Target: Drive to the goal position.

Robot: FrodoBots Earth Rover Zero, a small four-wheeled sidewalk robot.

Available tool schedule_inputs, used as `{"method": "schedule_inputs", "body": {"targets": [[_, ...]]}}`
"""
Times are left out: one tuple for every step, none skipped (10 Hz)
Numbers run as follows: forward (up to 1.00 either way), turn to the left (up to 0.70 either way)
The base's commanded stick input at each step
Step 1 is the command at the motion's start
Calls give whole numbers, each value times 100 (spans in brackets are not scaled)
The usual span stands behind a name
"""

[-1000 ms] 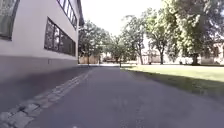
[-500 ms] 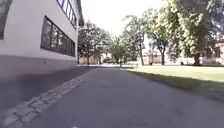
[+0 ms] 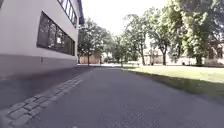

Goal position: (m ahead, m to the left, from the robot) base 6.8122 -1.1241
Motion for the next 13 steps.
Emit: {"method": "schedule_inputs", "body": {"targets": [[85,0],[85,0],[85,0],[85,0],[85,0],[85,0],[85,0],[85,0],[85,0],[85,0],[85,0],[85,0],[85,0]]}}
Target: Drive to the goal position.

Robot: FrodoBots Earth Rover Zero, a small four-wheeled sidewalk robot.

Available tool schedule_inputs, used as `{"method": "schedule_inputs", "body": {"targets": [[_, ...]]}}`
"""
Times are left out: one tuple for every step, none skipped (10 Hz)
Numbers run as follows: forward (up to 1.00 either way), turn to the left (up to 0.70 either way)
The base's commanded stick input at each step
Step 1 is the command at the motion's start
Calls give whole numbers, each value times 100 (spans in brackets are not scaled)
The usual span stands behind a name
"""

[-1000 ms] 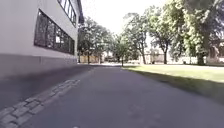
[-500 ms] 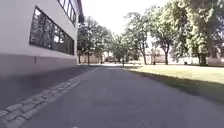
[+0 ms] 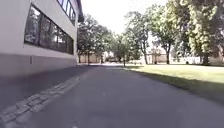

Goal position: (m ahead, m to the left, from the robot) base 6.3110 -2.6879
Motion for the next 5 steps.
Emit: {"method": "schedule_inputs", "body": {"targets": [[85,0],[85,0],[85,0],[85,0],[85,0]]}}
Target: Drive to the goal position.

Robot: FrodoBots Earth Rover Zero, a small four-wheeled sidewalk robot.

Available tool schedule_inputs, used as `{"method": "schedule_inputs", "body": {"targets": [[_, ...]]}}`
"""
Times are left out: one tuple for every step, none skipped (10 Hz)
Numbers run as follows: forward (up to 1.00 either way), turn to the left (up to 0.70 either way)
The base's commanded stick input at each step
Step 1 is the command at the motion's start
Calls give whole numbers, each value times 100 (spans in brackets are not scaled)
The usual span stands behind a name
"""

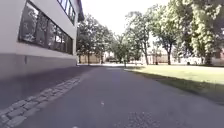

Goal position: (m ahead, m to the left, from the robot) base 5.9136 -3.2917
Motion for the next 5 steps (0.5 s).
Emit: {"method": "schedule_inputs", "body": {"targets": [[85,0],[85,0],[85,0],[85,0],[85,0]]}}
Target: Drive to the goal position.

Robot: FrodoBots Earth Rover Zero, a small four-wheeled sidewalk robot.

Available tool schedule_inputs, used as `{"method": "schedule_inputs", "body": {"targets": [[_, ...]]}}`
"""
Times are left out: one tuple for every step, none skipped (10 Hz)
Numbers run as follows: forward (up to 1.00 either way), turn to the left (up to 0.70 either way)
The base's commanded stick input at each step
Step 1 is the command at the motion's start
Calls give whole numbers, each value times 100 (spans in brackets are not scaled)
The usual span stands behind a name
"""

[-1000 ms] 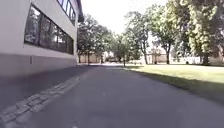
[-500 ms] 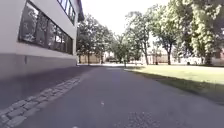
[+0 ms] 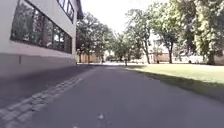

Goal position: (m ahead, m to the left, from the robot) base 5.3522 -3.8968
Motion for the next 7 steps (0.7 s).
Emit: {"method": "schedule_inputs", "body": {"targets": [[85,0],[85,0],[85,0],[85,0],[85,0],[85,0],[85,0]]}}
